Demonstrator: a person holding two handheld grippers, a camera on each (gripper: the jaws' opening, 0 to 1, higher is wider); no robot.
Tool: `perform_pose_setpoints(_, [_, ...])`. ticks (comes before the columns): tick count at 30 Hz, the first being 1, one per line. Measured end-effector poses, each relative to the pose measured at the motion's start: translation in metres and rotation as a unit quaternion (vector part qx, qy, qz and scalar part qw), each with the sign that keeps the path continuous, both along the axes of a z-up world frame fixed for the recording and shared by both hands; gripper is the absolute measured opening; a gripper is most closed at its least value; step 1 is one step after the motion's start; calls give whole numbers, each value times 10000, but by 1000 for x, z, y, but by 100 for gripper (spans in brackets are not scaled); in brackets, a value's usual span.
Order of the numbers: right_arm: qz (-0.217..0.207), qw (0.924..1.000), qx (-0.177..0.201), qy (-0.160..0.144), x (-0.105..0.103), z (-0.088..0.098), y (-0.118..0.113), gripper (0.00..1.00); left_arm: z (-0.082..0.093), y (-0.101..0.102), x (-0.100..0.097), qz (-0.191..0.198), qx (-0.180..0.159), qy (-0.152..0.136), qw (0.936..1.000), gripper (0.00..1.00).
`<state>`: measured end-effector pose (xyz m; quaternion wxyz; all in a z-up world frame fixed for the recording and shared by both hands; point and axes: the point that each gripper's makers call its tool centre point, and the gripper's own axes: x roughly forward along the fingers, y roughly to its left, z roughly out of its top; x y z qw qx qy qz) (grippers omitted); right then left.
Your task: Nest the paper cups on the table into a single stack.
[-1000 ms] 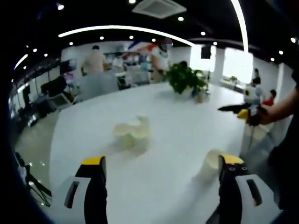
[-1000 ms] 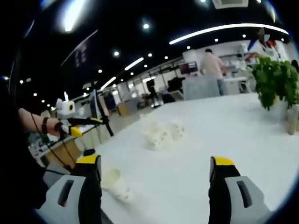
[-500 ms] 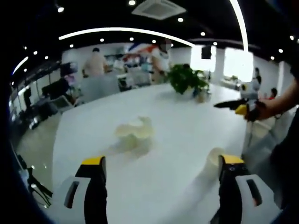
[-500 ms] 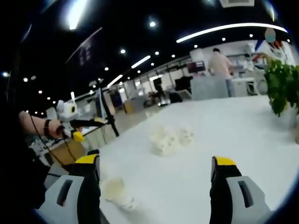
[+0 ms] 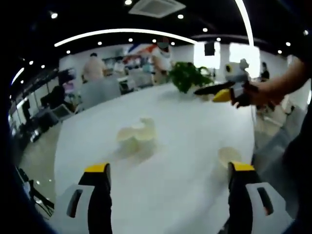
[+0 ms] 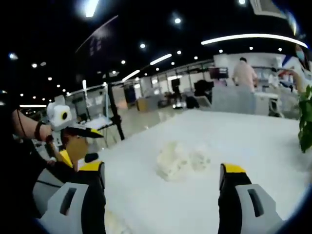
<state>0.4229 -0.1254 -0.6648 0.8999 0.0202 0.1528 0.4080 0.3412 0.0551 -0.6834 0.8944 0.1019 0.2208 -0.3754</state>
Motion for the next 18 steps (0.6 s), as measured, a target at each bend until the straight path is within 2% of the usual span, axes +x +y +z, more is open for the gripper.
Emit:
perform_pose_setpoints(6, [154,9997,-167,38,10,-12,23,92,0,-3,4,13,-64,-59,10000,100])
perform_pose_setpoints(12, [223,9988,-431,62,20,-27,33,92,0,-9,7,-89,-24,-212,9997,100])
perform_pose_setpoints(15, [197,9986,-473,100,26,-34,37,92,-2,-7,9,-109,51,-194,9997,100])
perform_pose_setpoints(18, [175,9986,-476,163,30,-39,42,91,-2,-5,10,-43,-16,-154,9999,100])
